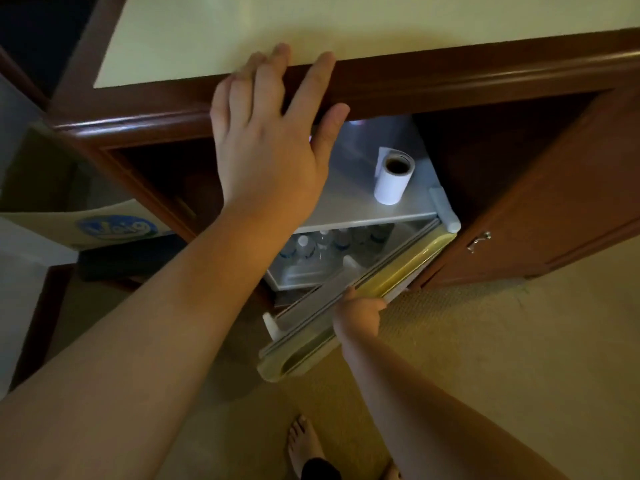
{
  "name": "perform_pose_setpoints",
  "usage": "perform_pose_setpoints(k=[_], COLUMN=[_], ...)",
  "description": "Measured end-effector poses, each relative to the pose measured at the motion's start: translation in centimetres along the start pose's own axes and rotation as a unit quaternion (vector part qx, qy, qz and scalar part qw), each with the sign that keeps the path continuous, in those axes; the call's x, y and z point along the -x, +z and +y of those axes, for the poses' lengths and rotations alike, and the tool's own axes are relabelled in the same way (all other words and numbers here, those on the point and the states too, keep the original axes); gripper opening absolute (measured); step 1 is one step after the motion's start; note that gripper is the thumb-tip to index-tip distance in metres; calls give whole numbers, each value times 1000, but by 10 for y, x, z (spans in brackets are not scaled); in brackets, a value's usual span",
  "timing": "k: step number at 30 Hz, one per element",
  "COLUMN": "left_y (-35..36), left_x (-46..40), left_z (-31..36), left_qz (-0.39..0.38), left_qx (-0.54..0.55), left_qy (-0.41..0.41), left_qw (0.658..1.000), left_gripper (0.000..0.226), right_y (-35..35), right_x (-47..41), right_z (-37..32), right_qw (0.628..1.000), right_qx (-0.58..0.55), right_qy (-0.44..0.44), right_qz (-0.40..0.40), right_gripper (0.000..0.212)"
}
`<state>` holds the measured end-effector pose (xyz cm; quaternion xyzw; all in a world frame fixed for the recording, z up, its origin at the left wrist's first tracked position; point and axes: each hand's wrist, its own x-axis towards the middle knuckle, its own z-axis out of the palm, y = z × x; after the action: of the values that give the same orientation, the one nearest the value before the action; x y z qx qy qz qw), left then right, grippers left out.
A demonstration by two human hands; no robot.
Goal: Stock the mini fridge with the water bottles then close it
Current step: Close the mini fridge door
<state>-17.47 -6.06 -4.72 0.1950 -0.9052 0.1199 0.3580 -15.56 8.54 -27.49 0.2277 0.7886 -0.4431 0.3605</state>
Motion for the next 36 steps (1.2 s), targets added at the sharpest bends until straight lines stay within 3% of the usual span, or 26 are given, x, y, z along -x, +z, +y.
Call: perform_pose_setpoints(k=[7,9,13,15,17,20,23,25,29,36], left_y=[1,1,0,0,-1,-1,0,1,3,6], left_x=[-1,-1,-1,-1,-1,0,0,0,0,1], left_z=[-2,-2,-1,0,0,1,1,2,3,4], left_qz=[-3,-4,-10,-12,-13,-13,-9,-3,7,36], left_qx=[-1,1,2,2,4,8,4,4,0,-6], left_qy=[3,4,1,0,-3,-6,-7,-10,-14,-14], left_qw=[1000,1000,1000,1000,1000,1000,1000,1000,1000,999], left_gripper=[53,52,52,53,53,52,52,52,51,50], right_y=[24,32,21,7,-10,-32,-49,-57,-54,-44], right_x=[-6,-15,-6,7,15,-2,-34,-49,-60,-69], right_z=[-41,-46,-46,-36,-27,-28,-38,-40,-40,-43], right_qw=[993,992,998,991,942,802,695,656,639,649], right_qx=[-113,-119,-41,47,187,400,519,564,579,566], right_qy=[15,12,-27,-106,-255,-435,-496,-500,-507,-506], right_qz=[-18,-32,42,63,110,92,33,12,13,36], right_gripper=[84,82,74,71,84,101,95,95,103,119])
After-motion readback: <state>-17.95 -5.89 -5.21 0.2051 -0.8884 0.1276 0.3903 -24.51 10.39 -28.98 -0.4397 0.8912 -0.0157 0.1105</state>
